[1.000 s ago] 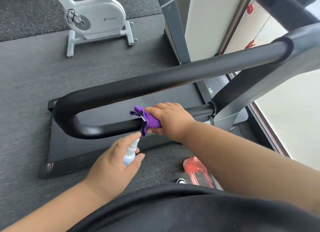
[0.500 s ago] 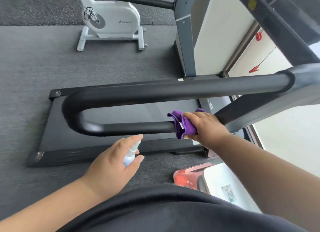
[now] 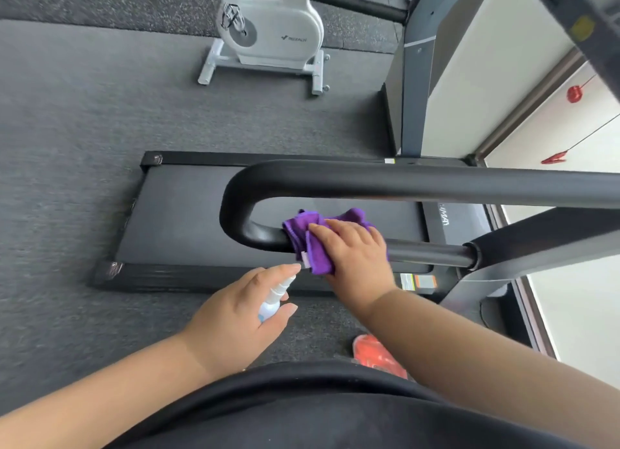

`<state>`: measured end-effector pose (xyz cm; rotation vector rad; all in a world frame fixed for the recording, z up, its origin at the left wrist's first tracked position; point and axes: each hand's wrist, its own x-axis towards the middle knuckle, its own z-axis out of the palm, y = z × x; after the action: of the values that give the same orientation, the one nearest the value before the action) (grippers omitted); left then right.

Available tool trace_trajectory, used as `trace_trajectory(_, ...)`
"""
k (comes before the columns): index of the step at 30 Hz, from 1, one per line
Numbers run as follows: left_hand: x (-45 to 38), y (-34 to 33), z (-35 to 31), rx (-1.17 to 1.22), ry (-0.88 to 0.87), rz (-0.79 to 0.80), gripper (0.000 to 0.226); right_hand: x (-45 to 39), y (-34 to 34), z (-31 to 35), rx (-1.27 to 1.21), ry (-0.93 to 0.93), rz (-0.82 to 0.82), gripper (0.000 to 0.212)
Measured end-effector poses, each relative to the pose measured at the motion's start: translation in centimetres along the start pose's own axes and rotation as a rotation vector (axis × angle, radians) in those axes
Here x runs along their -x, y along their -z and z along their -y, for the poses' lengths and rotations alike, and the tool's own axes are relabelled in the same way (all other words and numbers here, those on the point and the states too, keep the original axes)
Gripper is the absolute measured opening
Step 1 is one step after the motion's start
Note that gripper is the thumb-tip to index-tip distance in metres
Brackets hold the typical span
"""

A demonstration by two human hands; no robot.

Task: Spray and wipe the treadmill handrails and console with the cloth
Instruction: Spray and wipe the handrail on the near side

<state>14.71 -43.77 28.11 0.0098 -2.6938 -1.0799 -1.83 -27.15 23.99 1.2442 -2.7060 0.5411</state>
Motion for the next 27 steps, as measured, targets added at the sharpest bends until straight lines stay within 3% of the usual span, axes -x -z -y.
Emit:
trace_trajectory(8, 1.3, 2.4, 3.2, -0.014, -0.006, 0.048, 0.053, -1.0, -3.2, 7.3, 0.081, 0.068, -0.033, 0.093)
trace_trajectory(14, -0.3, 2.3, 3.2, 0.009, -0.069, 0.142, 0.052, 0.5, -2.2, 3.4, 0.235, 0.201, -0.006, 0.07)
trace_trajectory(19, -2.0, 1.0, 2.5, 0.006, -0.103, 0.209, 0.057, 4.1, 0.3, -1.8, 0.292, -0.009, 0.065, 0.088)
trace_trajectory(23, -3.2, -0.1, 1.3, -0.027, -0.124, 0.229, 0.057, 7.2, 2.7, -7.0, 0.261, -0.282, 0.175, 0.102)
trace_trajectory(27, -3.7, -1.6, -0.2, -0.052, -0.083, 0.22, 0.063, 9.9, 3.9, -9.9, 0.045, -0.502, 0.051, 0.095)
